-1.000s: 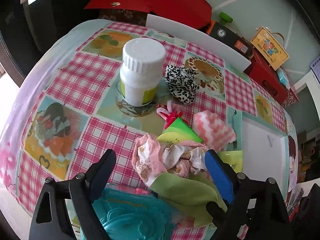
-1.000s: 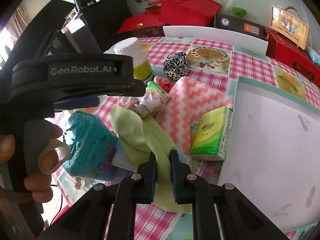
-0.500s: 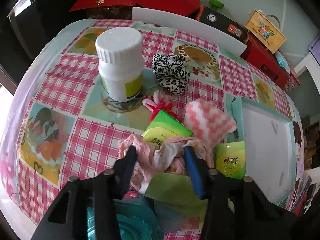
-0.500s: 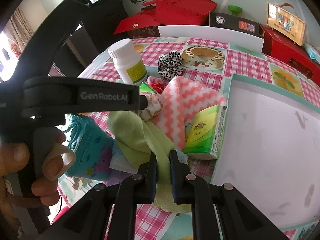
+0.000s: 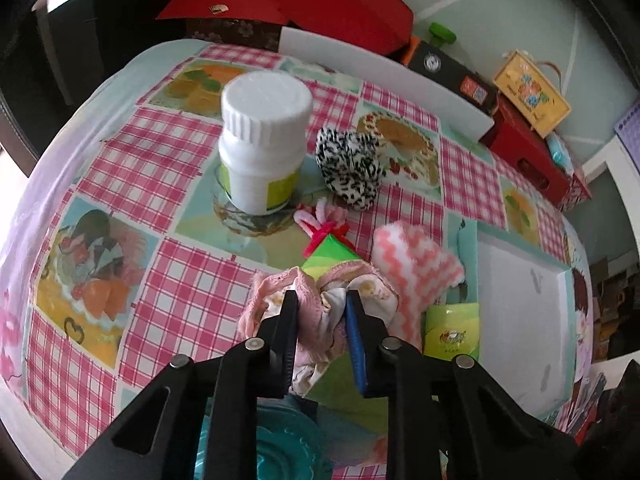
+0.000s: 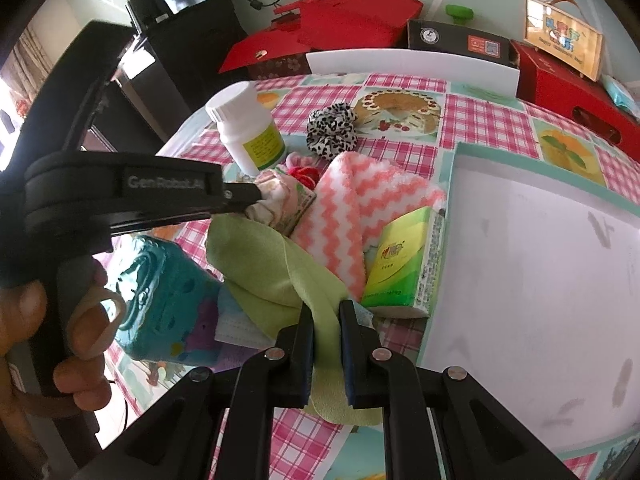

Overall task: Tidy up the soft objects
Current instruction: 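Lift and carry the pink clothes with left tool while right carries green cloth to tray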

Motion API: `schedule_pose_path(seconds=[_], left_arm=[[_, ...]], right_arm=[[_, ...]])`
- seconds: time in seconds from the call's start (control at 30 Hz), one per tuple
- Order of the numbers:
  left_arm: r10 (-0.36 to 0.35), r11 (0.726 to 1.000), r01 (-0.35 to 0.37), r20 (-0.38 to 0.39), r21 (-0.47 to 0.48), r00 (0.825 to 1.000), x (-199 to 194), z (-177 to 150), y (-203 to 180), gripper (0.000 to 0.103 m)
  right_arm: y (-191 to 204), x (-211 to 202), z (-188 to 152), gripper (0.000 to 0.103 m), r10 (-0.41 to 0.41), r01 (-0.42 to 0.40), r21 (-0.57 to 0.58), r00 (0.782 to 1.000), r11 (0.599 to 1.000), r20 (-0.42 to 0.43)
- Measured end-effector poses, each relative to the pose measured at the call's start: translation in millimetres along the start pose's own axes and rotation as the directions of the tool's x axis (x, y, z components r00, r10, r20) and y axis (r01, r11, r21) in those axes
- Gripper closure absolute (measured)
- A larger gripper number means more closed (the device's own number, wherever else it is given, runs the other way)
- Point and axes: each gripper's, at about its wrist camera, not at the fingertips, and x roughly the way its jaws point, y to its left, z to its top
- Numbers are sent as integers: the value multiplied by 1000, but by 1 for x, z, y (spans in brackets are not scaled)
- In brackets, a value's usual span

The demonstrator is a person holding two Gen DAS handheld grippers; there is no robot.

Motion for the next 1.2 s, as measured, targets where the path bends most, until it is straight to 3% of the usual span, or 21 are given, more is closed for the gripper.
schedule_pose_path(seconds=[0.53,0.9,1.2], left_arm=[[-46,997,56,166,-56,985,-53,3,9,81],[-79,996,87,330,-10,941,-110,-3,-7,81],[-137,989,112,293,102,946,-99,-7,-50,81]], right_arm=[[7,-50,10,94,-2,7,-27,981,1000,195],[-13,-103,19,94,-83,74,40,930,996,358],[-74,-140,15,94,-233,153,217,881,964,413]])
